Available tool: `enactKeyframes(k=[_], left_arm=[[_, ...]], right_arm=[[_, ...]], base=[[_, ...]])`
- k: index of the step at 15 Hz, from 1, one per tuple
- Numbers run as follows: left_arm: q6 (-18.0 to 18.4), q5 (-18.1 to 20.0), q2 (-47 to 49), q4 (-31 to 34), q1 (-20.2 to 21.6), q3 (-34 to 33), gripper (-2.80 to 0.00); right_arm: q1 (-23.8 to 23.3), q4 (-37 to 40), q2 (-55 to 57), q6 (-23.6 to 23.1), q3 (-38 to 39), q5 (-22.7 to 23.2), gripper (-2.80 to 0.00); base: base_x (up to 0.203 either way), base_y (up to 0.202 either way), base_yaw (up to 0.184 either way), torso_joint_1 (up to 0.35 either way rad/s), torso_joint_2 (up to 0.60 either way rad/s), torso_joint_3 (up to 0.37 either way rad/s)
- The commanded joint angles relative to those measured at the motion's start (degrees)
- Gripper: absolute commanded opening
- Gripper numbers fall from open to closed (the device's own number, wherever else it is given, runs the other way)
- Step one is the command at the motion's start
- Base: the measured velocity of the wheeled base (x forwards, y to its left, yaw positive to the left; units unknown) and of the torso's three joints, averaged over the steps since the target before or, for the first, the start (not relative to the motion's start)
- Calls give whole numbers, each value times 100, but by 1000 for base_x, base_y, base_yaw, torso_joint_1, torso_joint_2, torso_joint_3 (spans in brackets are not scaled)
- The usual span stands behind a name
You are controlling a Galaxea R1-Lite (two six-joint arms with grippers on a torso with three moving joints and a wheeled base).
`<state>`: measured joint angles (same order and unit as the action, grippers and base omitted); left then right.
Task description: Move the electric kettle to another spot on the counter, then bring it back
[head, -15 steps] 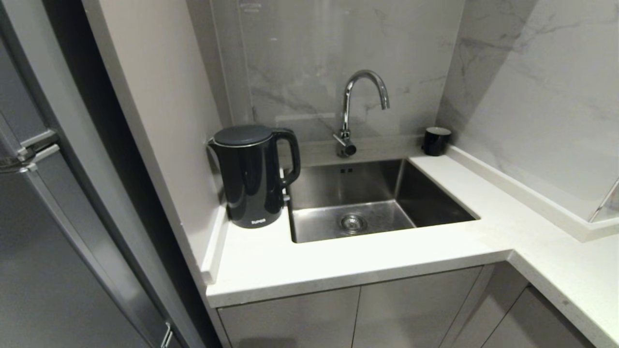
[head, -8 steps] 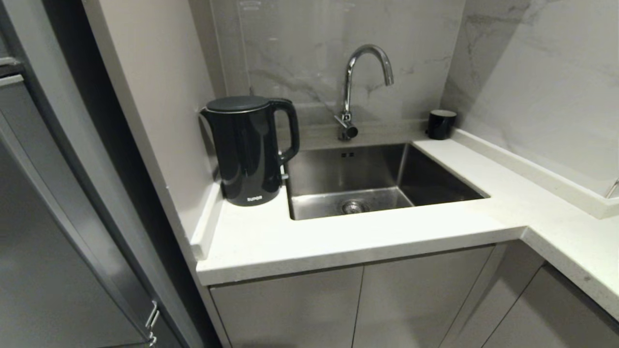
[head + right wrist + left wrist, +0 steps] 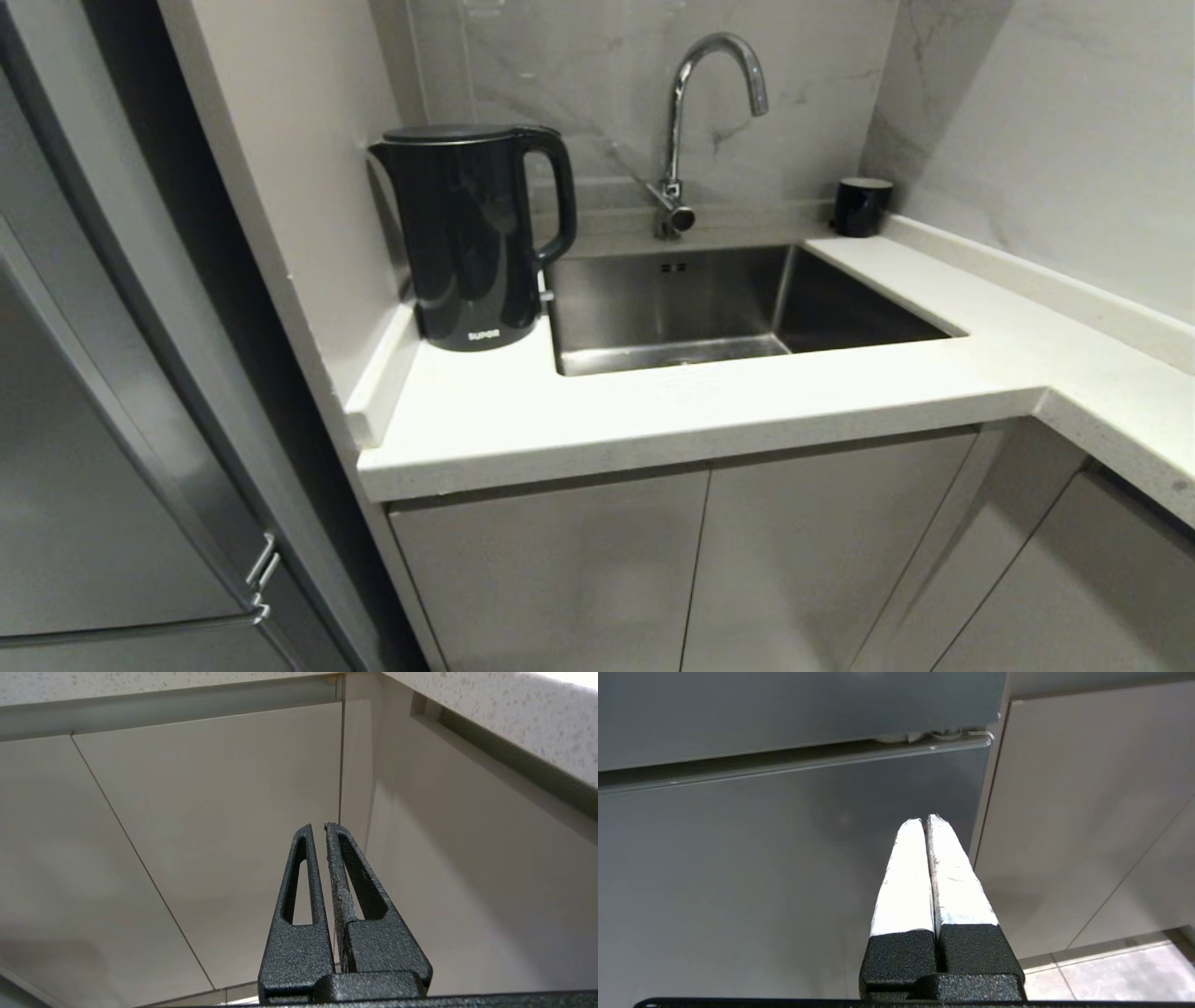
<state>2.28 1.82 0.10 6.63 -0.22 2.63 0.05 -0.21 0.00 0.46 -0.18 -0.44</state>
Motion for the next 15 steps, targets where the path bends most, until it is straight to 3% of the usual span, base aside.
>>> enactKeyframes(k=[1, 15], left_arm=[[-6, 2, 1, 5, -4, 0, -280], [-8, 2, 8, 5, 3, 0, -280]], right_arm=[[-4, 3, 0, -2, 1, 0, -280], [4, 3, 0, -2, 1, 0, -280]], base=[[0, 0, 0, -17, 76, 71], [0, 0, 0, 0, 5, 5]])
